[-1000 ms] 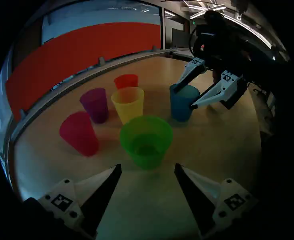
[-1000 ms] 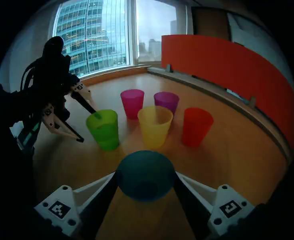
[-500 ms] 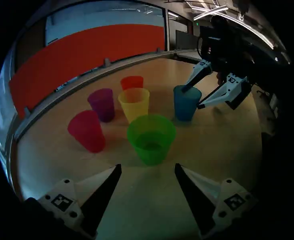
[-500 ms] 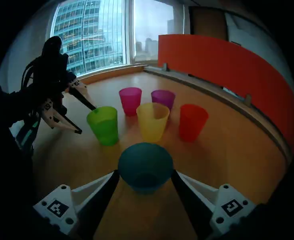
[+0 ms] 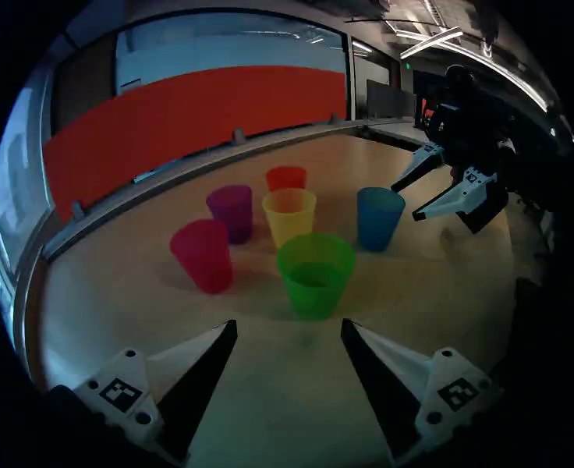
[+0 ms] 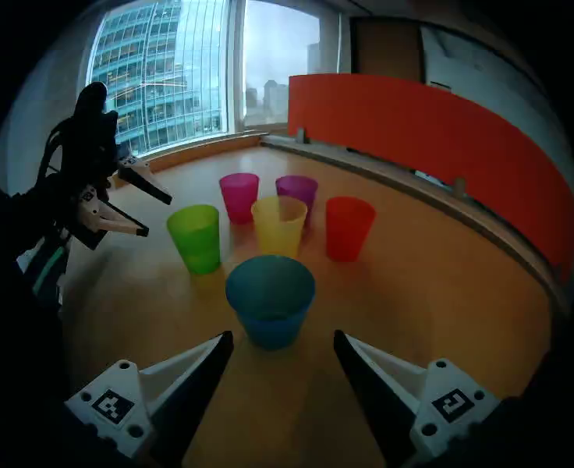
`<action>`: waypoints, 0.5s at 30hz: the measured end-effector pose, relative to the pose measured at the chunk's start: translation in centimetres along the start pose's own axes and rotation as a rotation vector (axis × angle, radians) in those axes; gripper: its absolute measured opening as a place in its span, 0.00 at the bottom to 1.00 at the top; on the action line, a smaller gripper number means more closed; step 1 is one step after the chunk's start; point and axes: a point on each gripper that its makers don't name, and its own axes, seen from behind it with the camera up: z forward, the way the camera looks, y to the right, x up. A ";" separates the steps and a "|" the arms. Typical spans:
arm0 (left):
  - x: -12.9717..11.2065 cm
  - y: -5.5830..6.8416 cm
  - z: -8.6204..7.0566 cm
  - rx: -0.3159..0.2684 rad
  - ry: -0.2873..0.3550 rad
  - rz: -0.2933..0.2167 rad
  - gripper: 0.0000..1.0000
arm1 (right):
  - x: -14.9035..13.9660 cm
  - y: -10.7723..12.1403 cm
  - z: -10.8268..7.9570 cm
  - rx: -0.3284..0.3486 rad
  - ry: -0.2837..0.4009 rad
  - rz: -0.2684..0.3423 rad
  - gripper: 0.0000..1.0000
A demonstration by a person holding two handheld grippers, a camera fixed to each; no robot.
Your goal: Pour water
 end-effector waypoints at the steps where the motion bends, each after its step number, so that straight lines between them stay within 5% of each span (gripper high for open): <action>1: 0.1 -0.2 -0.2 0.010 0.008 -0.006 0.99 | 0.1 0.1 -0.3 -0.007 0.007 0.004 1.00; 9: 0.5 -1.2 -1.2 0.070 0.056 -0.054 0.99 | 0.5 1.2 -1.9 -0.060 0.054 0.035 1.00; 15: 2.0 -3.4 -2.5 0.169 0.128 -0.067 0.99 | 1.1 2.3 -3.1 -0.120 0.089 0.047 1.00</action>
